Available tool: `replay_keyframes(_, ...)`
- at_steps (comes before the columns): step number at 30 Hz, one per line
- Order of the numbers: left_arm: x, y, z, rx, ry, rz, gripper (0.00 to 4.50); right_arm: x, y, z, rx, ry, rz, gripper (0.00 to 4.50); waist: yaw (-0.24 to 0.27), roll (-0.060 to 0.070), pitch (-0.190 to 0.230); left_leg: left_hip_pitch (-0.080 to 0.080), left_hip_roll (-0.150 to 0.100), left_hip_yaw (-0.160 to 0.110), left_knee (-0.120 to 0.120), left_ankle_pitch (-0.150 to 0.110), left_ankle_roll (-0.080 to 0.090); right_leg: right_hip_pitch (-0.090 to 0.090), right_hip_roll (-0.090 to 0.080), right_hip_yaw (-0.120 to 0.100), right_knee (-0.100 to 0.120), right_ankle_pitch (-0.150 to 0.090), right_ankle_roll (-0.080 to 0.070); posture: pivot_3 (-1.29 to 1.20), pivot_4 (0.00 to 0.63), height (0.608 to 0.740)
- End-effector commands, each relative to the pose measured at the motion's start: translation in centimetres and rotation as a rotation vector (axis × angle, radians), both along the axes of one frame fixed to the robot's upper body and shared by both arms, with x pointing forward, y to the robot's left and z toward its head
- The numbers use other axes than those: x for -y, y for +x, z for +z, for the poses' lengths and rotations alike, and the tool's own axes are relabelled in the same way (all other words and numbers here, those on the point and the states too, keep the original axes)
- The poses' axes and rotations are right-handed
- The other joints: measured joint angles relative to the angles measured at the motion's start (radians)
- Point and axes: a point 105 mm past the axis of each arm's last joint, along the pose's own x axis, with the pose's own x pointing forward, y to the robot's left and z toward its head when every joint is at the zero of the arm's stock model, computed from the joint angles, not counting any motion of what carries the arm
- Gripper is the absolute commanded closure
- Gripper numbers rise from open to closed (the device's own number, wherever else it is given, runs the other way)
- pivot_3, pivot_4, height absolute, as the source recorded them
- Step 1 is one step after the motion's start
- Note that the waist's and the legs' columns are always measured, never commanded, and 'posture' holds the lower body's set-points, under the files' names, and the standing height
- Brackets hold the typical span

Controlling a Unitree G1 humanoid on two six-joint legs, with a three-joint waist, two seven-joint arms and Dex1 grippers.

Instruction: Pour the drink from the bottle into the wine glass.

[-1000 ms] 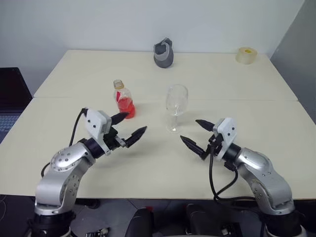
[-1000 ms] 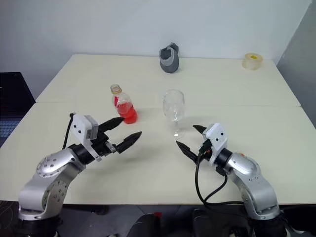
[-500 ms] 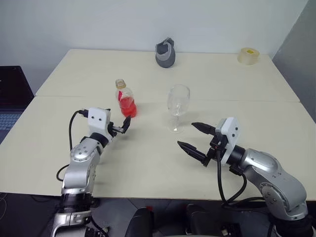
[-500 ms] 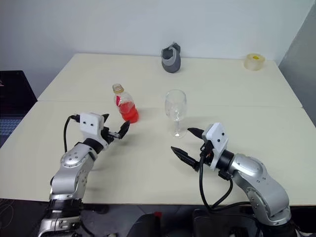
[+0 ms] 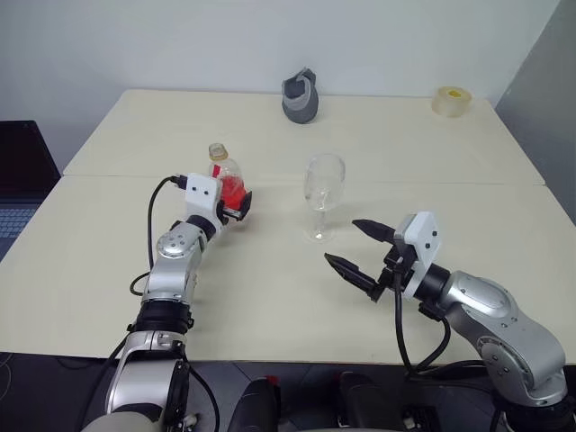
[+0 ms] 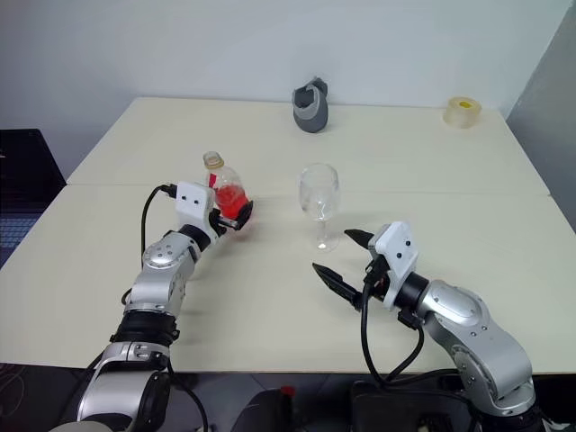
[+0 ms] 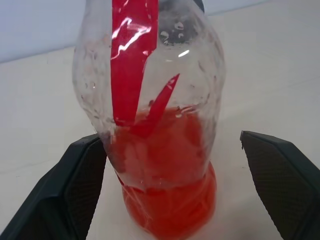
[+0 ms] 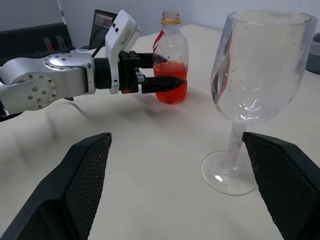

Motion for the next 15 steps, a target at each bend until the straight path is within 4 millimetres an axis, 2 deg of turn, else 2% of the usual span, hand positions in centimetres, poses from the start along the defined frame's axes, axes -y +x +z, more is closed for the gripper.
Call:
replay_keyframes(1, 0.1, 0.7, 1.4, 0.055, -0.008, 0.008, 0.0, -0.1, -0.4, 1.3, 0.058, 0.006, 0.009, 0.04, 0.0, 0.0, 0.0, 0.0, 0.0, 0.0, 0.0, 0.0, 0.0, 0.0, 0.0, 0.0, 0.0, 0.0, 0.0, 0.0, 0.15, 0.74)
replay_keyframes(8, 0.1, 2.2, 1.2, 0.026, -0.066, 0.007, 0.0, -0.3, -0.4, 1.6, 0.078, 0.002, 0.021, 0.04, 0.0, 0.0, 0.0, 0.0, 0.0, 0.0, 0.0, 0.0, 0.0, 0.0, 0.0, -0.001, 0.0, 0.0, 0.0, 0.0, 0.15, 0.74)
replay_keyframes(11, 0.3, 2.8, 1.2, 0.015, -0.069, -0.008, 0.61, -0.4, -0.6, 1.6, 0.083, -0.001, 0.035, 0.0, 0.0, 0.0, 0.0, 0.0, -0.001, 0.0, 0.0, 0.0, 0.0, 0.0, 0.0, -0.001, 0.0, 0.0, 0.0, 0.0, 0.15, 0.74)
replay_keyframes(15, 0.4, 3.1, 1.1, 0.008, -0.08, -0.029, 1.88, -0.3, -0.7, 1.6, 0.086, -0.005, 0.033, 0.0, 0.0, 0.0, 0.0, 0.0, -0.001, 0.0, 0.0, 0.0, 0.0, 0.0, 0.0, -0.001, 0.0, 0.0, 0.0, 0.0, 0.15, 0.74)
